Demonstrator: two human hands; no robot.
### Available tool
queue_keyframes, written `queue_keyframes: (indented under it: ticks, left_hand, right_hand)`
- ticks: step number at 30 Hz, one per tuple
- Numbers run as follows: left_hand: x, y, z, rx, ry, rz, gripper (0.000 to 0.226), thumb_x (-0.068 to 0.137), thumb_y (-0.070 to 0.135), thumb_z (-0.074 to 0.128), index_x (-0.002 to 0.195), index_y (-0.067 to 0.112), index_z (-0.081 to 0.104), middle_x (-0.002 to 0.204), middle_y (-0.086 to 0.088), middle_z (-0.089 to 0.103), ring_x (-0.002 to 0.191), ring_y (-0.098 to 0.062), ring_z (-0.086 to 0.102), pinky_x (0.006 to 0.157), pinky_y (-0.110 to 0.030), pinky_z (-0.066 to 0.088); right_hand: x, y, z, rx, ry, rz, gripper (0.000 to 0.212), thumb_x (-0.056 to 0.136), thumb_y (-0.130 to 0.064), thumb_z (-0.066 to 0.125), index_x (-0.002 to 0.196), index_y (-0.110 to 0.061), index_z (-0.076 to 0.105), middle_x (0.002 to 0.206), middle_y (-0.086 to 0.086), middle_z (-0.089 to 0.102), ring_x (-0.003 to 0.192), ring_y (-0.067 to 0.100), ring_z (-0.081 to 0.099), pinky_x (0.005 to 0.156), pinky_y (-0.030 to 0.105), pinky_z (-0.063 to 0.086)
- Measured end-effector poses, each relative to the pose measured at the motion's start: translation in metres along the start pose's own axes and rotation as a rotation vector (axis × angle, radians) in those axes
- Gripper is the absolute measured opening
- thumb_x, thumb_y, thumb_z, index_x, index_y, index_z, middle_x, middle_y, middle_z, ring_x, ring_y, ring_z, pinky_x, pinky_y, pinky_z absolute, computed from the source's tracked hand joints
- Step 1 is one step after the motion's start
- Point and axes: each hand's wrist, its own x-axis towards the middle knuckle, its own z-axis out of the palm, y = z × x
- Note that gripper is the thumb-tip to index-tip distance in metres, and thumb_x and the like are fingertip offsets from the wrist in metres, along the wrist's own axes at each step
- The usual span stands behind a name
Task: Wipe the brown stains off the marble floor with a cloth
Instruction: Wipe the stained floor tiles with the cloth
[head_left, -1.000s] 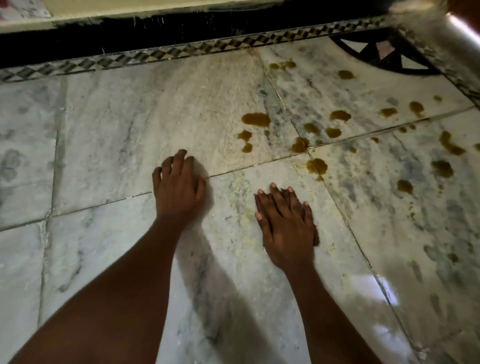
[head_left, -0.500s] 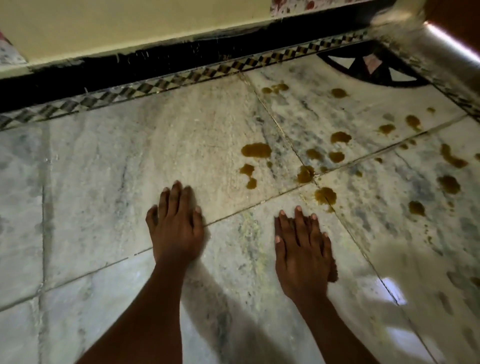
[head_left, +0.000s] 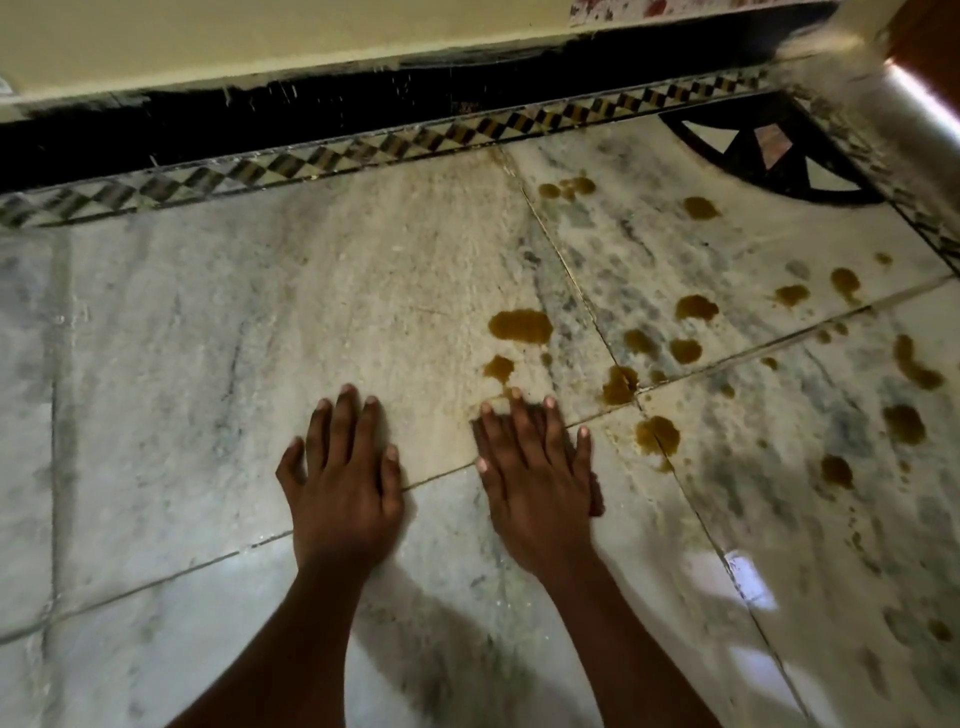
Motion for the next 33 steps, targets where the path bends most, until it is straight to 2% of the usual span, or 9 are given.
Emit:
queue_keyframes:
  ticks: [4, 11, 16, 18, 23, 25, 27, 30, 33]
  left_hand:
    - [0.0, -0.001, 0.001, 0.013, 0.004, 0.004, 0.063, 0.104, 0.044, 0.036, 0.165, 0.027, 0.036, 0.179, 0.002, 0.021, 0.164, -0.024, 0.024, 0.121, -0.055, 0.026]
    - [0.0, 0.002, 0.0, 0.001, 0.008, -0.013, 0.063, 0.104, 0.042, 0.04, 0.165, 0.025, 0.04, 0.179, 0.001, 0.023, 0.164, -0.025, 0.025, 0.121, -0.055, 0.026]
    - [0.0, 0.0, 0.002, -0.008, 0.016, -0.009, 0.063, 0.103, 0.041, 0.04, 0.164, 0.024, 0.041, 0.178, 0.0, 0.025, 0.164, -0.025, 0.026, 0.122, -0.055, 0.025]
    - [0.0, 0.002, 0.002, -0.023, 0.015, -0.016, 0.064, 0.103, 0.041, 0.04, 0.165, 0.024, 0.04, 0.178, 0.001, 0.025, 0.164, -0.024, 0.024, 0.122, -0.055, 0.025]
    - [0.0, 0.0, 0.002, -0.018, 0.021, -0.004, 0.063, 0.103, 0.041, 0.039, 0.164, 0.023, 0.042, 0.178, 0.0, 0.024, 0.164, -0.026, 0.026, 0.121, -0.056, 0.027]
    - [0.001, 0.0, 0.002, -0.013, 0.022, 0.011, 0.063, 0.104, 0.042, 0.038, 0.164, 0.022, 0.042, 0.178, 0.0, 0.025, 0.163, -0.026, 0.028, 0.121, -0.056, 0.028]
    - [0.001, -0.001, 0.003, -0.022, 0.023, 0.009, 0.064, 0.103, 0.042, 0.039, 0.164, 0.023, 0.042, 0.178, 0.0, 0.025, 0.163, -0.026, 0.028, 0.121, -0.056, 0.028]
    - [0.0, -0.001, 0.003, -0.047, 0.026, 0.0, 0.064, 0.102, 0.041, 0.041, 0.163, 0.024, 0.043, 0.178, 0.001, 0.025, 0.163, -0.025, 0.029, 0.122, -0.056, 0.027]
    - [0.0, 0.001, 0.004, -0.059, 0.022, -0.014, 0.064, 0.101, 0.041, 0.041, 0.164, 0.025, 0.042, 0.178, 0.002, 0.024, 0.164, -0.023, 0.026, 0.123, -0.056, 0.025]
  right_hand:
    - [0.067, -0.021, 0.006, 0.043, 0.048, 0.12, 0.059, 0.11, -0.052, 0.028, 0.167, -0.035, 0.026, 0.178, -0.002, 0.015, 0.165, 0.035, 0.004, 0.126, 0.067, 0.009]
    - [0.023, -0.008, -0.007, -0.007, -0.057, -0.23, 0.06, 0.111, -0.052, 0.028, 0.168, -0.041, 0.013, 0.178, -0.009, 0.006, 0.165, 0.026, -0.004, 0.129, 0.062, 0.011]
    - [0.072, -0.01, 0.003, 0.021, 0.09, 0.204, 0.057, 0.111, -0.052, 0.03, 0.166, -0.04, 0.024, 0.178, -0.005, 0.011, 0.165, 0.03, -0.003, 0.129, 0.062, 0.006]
    - [0.11, -0.029, 0.007, 0.077, 0.094, 0.274, 0.059, 0.11, -0.053, 0.03, 0.167, -0.036, 0.025, 0.178, -0.003, 0.014, 0.164, 0.035, -0.005, 0.129, 0.063, 0.004]
    - [0.091, -0.045, 0.004, 0.017, 0.05, -0.122, 0.057, 0.112, -0.053, 0.028, 0.167, -0.04, 0.022, 0.178, -0.008, 0.012, 0.165, 0.03, 0.002, 0.129, 0.061, 0.008]
    - [0.069, -0.027, 0.001, -0.001, 0.013, -0.155, 0.057, 0.112, -0.054, 0.026, 0.167, -0.043, 0.016, 0.178, -0.01, 0.008, 0.165, 0.026, -0.002, 0.129, 0.061, 0.006]
    - [0.07, -0.012, 0.002, 0.005, 0.032, -0.003, 0.056, 0.112, -0.053, 0.026, 0.166, -0.044, 0.02, 0.178, -0.009, 0.01, 0.165, 0.028, -0.001, 0.129, 0.062, 0.006]
    - [0.109, -0.016, 0.005, 0.046, 0.109, 0.379, 0.057, 0.111, -0.052, 0.024, 0.166, -0.04, 0.024, 0.178, -0.003, 0.011, 0.165, 0.034, -0.002, 0.129, 0.063, 0.006]
    - [0.171, -0.042, 0.006, 0.147, 0.05, 0.419, 0.061, 0.11, -0.053, 0.02, 0.168, -0.035, 0.015, 0.179, 0.0, 0.001, 0.162, 0.04, -0.014, 0.127, 0.066, -0.005]
